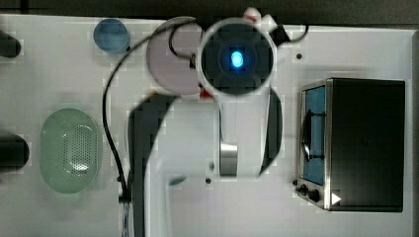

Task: Pick ketchup from plate and place it on table.

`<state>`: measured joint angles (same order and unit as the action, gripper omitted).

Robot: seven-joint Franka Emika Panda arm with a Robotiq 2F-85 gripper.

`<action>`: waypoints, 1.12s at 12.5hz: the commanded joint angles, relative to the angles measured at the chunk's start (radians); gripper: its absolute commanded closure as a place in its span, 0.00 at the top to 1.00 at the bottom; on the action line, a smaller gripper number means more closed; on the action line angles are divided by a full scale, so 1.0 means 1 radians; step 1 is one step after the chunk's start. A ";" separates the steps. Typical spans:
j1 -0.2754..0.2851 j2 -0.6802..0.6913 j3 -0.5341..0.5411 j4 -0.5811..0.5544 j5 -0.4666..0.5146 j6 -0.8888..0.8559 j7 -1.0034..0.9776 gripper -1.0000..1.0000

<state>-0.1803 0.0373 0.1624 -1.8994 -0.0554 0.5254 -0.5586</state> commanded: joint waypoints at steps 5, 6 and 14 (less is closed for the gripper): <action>-0.010 -0.021 -0.048 -0.353 0.016 0.170 -0.022 0.59; -0.010 -0.013 -0.048 -0.394 0.016 0.219 -0.022 0.59; -0.010 0.199 -0.044 -0.478 0.016 0.418 -0.021 0.71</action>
<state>-0.1877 0.2225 0.1315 -2.3906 -0.0384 0.9170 -0.5591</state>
